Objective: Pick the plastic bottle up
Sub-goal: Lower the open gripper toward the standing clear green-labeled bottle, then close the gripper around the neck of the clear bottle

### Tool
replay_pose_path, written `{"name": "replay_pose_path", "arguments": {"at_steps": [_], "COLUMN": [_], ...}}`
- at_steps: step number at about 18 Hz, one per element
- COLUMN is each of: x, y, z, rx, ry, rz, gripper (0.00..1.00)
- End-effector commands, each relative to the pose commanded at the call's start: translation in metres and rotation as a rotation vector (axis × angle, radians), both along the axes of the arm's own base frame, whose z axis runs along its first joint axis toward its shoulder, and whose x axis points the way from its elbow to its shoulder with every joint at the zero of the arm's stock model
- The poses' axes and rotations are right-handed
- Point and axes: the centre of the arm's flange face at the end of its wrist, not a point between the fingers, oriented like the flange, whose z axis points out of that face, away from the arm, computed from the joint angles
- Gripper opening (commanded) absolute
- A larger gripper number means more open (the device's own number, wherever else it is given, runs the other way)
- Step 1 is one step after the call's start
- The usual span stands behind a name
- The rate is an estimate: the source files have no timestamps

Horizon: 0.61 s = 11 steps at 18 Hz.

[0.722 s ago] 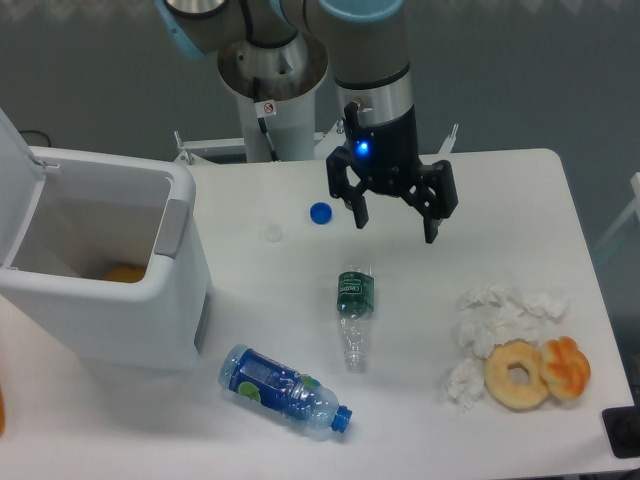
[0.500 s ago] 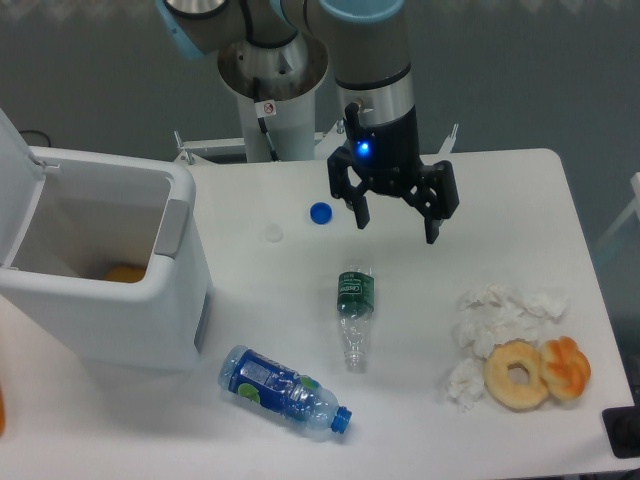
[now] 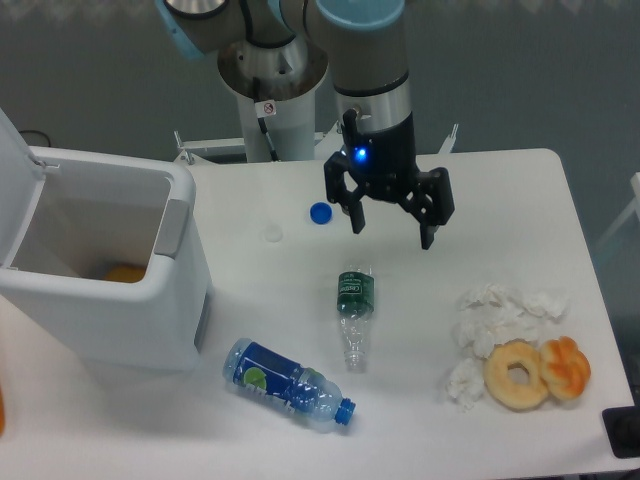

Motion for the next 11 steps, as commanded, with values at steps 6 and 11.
{"name": "replay_pose_path", "arguments": {"at_steps": [6, 11], "x": [0.01, 0.015], "y": [0.015, 0.011], "z": [-0.023, -0.046], "rx": [0.017, 0.007], "ry": [-0.072, -0.122], "rz": [0.115, 0.201], "gripper": [1.0, 1.0]}}
